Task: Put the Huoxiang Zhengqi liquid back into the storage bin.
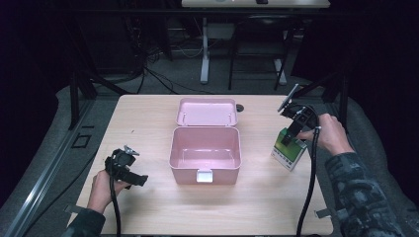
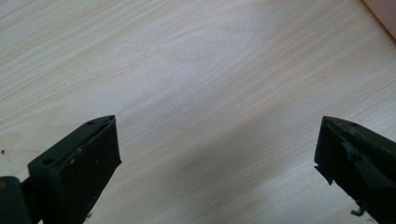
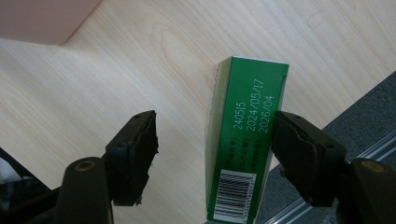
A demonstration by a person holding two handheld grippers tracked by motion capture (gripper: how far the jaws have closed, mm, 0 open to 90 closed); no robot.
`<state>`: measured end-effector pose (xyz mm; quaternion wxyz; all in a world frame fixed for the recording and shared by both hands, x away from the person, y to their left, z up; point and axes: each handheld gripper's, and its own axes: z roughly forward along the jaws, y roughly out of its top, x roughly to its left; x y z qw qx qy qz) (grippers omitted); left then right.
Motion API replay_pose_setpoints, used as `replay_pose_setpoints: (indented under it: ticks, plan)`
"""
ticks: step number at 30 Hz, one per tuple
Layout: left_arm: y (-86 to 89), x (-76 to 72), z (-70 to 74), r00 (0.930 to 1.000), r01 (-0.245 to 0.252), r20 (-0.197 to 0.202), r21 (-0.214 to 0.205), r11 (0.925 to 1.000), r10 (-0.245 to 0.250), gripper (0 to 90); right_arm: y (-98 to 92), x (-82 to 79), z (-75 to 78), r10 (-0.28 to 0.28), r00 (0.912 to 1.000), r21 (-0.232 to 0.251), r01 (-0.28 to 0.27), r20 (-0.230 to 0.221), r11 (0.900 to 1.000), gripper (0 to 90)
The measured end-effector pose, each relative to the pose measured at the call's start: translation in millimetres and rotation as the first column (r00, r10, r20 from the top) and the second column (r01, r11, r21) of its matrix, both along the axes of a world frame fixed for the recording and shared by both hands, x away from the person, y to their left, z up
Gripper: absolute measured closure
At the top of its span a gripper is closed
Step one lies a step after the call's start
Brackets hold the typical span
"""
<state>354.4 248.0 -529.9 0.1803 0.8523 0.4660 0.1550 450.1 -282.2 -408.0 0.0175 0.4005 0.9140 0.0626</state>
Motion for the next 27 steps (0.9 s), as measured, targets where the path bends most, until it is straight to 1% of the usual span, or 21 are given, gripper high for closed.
replay_pose_setpoints:
  ticks: [1,3,6,8,9,11,13,15,16,17,18,20,22,23,24,27]
  plan:
    - [0.2,-0.1,0.0,1.0,0.0,-0.001,-0.001,1.0,0.0,0.3,-1.0,0.2,-0.1,-0.004,1.0,0.008,0.004,0.008,1.0,33.7]
    - [0.5,-0.1,0.1,1.0,0.001,-0.002,0.002,1.0,-0.001,0.3,-2.6,0.1,0.0,-0.012,0.9999,0.006,0.012,0.011,0.9999,33.4]
    - [0.7,0.1,-0.1,1.0,-0.001,-0.002,0.001,1.0,0.001,0.3,-4.4,-1.1,0.0,-0.023,0.9996,0.027,0.022,0.015,0.9994,33.2]
    - [0.2,0.1,-0.4,1.0,-0.001,-0.001,0.003,1.0,0.001,0.3,-5.4,-1.9,1.7,-0.024,0.9997,0.033,0.024,0.002,0.9992,34.9]
    - [-0.1,0.2,-0.4,1.0,0.001,-0.001,0.002,1.0,-0.001,0.3,-6.0,-2.6,1.0,-0.014,0.9998,0.041,0.014,0.012,0.9991,35.3]
    - [-0.6,0.2,-0.5,1.0,0.003,-0.003,0.003,1.0,-0.003,0.3,-5.2,-4.3,1.5,-0.018,0.9998,0.04,0.018,0.008,0.999,35.5]
    - [-0.9,0.1,-0.6,1.0,0.005,-0.003,0.005,1.0,-0.005,0.3,-5.7,-5.0,3.7,-0.013,0.9997,0.024,0.012,0.02,0.9996,35.6]
    - [-1.0,0.1,-0.6,1.0,0.004,-0.003,0.004,1.0,-0.004,0.3,-5.9,-5.8,4.8,-0.026,0.9994,0.013,0.026,0.024,0.9996,35.7]
    - [-0.9,0.2,-0.6,1.0,0.005,-0.004,0.005,1.0,-0.005,0.3,-6.6,-5.5,3.3,-0.025,0.9995,0.016,0.025,0.02,0.9996,35.9]
    - [-0.9,0.2,-0.6,1.0,0.005,-0.004,0.006,1.0,-0.005,0.4,-6.7,-5.1,1.6,-0.024,0.9997,0.009,0.024,0.01,0.9997,36.5]
    - [-1.0,0.3,-0.7,1.0,0.005,-0.005,0.006,1.0,-0.005,0.3,-6.2,-5.1,-1.1,-0.019,0.9997,-0.012,0.019,0.013,0.9997,37.6]
    - [-1.1,0.4,-0.9,1.0,0.007,-0.006,0.004,1.0,-0.007,0.3,-5.5,-4.0,-8.7,-0.017,0.9998,-0.044,0.017,-0.005,0.9989,39.3]
    - [-1.4,0.3,-1.1,1.0,0.006,-0.007,0.004,1.0,-0.006,0.3,-5.1,-2.9,-14.5,-0.017,0.9997,-0.061,0.016,-0.015,0.998,41.3]
    - [-1.5,0.2,-1.0,1.0,0.006,-0.006,0.005,1.0,-0.006,0.3,-5.4,-1.8,-16.3,-0.019,0.9995,-0.056,0.018,-0.024,0.9983,43.3]
    - [-1.5,0.3,-1.1,1.0,0.007,-0.007,0.005,1.0,-0.007,0.3,-5.5,-1.0,-17.0,-0.019,0.9995,-0.052,0.018,-0.024,0.9985,43.8]
    - [-1.2,0.4,-0.9,0.9999,0.008,-0.01,0.004,1.0,-0.008,0.3,-4.0,1.1,-16.3,-0.013,0.9998,-0.067,0.013,-0.013,0.9977,46.4]
